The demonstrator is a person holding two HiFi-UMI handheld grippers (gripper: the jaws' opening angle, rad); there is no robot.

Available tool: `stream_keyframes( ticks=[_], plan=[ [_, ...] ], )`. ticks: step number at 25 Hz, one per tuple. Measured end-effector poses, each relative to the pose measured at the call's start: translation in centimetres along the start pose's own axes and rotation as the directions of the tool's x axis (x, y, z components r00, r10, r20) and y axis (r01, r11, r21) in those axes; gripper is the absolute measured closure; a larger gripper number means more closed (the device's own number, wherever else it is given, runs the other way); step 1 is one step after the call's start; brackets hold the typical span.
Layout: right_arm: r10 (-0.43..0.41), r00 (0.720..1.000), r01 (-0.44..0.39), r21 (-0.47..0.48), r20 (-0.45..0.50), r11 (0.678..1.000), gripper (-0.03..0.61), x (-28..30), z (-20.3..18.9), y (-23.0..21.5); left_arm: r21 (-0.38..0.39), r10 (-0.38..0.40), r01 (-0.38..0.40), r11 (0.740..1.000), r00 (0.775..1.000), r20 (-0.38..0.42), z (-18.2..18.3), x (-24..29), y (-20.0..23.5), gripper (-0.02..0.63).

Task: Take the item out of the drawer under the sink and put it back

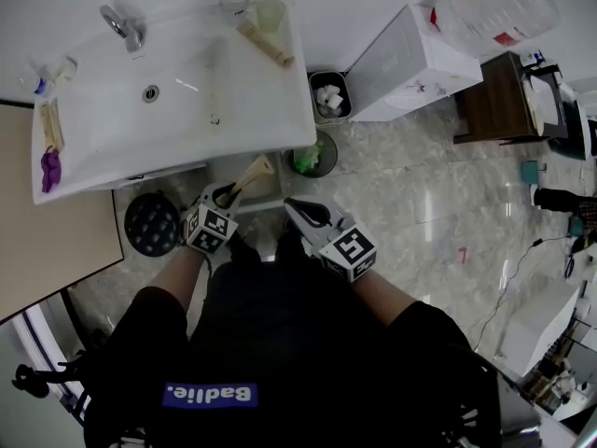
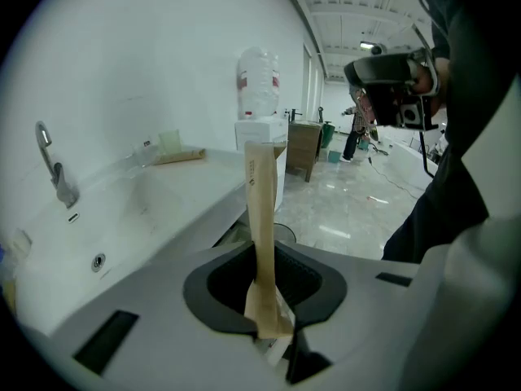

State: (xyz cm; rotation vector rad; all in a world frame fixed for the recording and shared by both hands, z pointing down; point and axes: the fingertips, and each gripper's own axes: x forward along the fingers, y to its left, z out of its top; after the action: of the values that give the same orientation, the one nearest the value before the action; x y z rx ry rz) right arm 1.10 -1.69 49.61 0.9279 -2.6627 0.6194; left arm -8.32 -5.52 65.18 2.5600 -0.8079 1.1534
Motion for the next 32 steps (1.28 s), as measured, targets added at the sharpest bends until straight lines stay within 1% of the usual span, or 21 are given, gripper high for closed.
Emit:
stream_keyframes(
  ticks=[3,6,12,16,19,21,25,32],
  plan=[
    [-0.015,1.000,0.016,0.009,-0.011,1.000,0.577,-0.2,-0.5,-0.6,0.041,-0.015,0.017,0.999,0.998,-0.054,-1.5,1.7,0.2,0.551],
    [-0.026,0.999,0.027,0.015,-0.021,1.000,0.577,-0.4,-0.9,-1.2,0.064,-0.024,0.031,0.997,0.995,-0.101,-2.7,3.3,0.5,0.551],
    [-0.033,0.999,0.034,0.005,-0.024,0.999,0.577,-0.2,-0.6,-2.0,0.134,-0.060,0.084,0.987,0.982,-0.177,-4.2,6.3,0.3,0.551],
    [-0.039,0.999,0.040,0.008,-0.025,0.999,0.577,0.0,-0.5,-2.5,0.146,-0.075,0.111,0.983,0.970,-0.232,-5.4,8.4,0.2,0.551],
    [-0.047,0.998,0.047,0.007,-0.031,0.999,0.577,0.0,-0.7,-2.9,0.148,-0.079,0.126,0.981,0.955,-0.285,-6.9,10.1,0.6,0.551],
    [-0.054,0.998,0.054,0.009,-0.040,0.998,0.577,0.0,-1.1,-3.3,0.166,-0.087,0.147,0.975,0.942,-0.323,-8.0,11.1,0.6,0.551],
    [-0.073,0.996,0.074,0.025,-0.052,0.997,0.577,-0.1,-2.1,-4.2,0.222,-0.109,0.210,0.952,0.912,-0.395,-10.1,12.8,0.0,0.551],
    [-0.080,0.995,0.082,0.037,-0.056,0.996,0.577,0.4,-2.9,-4.7,0.271,-0.119,0.270,0.924,0.876,-0.467,-12.6,15.5,0.3,0.551]
  ],
)
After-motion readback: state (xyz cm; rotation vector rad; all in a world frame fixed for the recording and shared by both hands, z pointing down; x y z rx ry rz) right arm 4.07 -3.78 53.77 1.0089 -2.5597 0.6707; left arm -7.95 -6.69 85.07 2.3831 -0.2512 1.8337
